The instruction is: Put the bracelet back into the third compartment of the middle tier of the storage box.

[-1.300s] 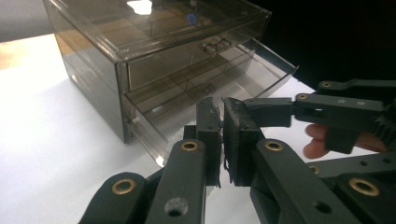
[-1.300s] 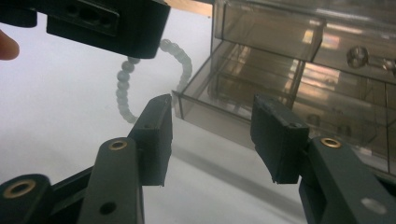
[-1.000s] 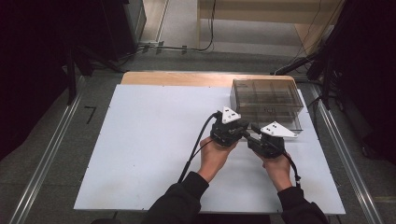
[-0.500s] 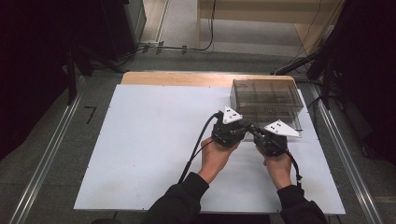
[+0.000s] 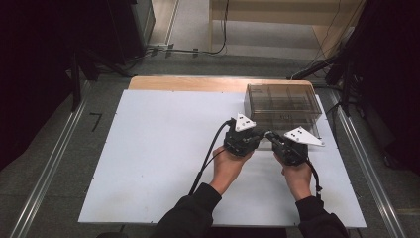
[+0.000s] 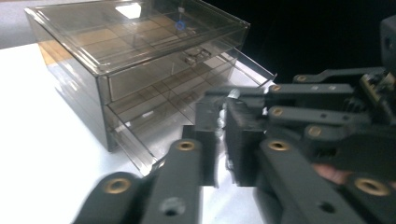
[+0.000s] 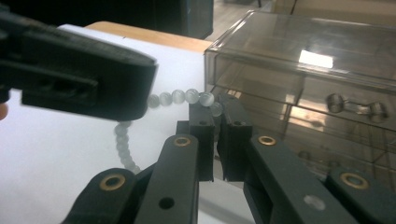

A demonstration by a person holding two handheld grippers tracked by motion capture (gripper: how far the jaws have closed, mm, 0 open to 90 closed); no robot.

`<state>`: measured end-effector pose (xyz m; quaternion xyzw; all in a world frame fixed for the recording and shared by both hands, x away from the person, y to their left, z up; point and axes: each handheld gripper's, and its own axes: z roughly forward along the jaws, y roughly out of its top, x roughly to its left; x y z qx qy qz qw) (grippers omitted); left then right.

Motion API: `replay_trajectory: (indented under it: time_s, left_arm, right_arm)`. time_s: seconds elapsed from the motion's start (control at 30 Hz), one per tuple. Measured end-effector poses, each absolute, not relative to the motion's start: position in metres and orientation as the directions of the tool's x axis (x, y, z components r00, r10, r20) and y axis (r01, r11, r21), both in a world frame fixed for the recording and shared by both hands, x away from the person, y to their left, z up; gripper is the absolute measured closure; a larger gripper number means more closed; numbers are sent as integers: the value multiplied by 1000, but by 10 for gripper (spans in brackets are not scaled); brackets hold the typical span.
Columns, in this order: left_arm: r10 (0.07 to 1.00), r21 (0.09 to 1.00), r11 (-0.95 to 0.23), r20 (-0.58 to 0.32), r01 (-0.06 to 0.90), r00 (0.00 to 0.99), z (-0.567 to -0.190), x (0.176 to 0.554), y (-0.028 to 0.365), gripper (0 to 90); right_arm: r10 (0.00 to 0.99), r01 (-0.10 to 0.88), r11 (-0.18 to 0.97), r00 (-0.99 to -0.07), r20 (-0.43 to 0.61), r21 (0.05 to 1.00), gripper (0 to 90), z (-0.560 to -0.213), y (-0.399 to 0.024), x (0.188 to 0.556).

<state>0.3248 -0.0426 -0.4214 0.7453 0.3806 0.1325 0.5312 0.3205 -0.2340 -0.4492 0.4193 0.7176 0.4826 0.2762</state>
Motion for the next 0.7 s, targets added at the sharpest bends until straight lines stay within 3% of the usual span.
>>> replay_trajectory:
  time_s: [0.2, 0.4, 0.7]
  left_arm:
    - [731, 889, -137, -208, 438, 650, -425, 326, -33, 606]
    - [779, 893, -144, -164, 427, 606, -434, 323, -23, 507]
    - [788, 880, -145, -174, 452, 591, -441, 319, -7, 480]
  right_arm:
    - [894, 339, 118, -445, 49, 933, 827, -444, -252, 326]
    - [916, 341, 55, -392, 89, 938, 827, -441, -275, 332]
    - [947, 345, -5, -301, 115, 938, 825, -438, -309, 345]
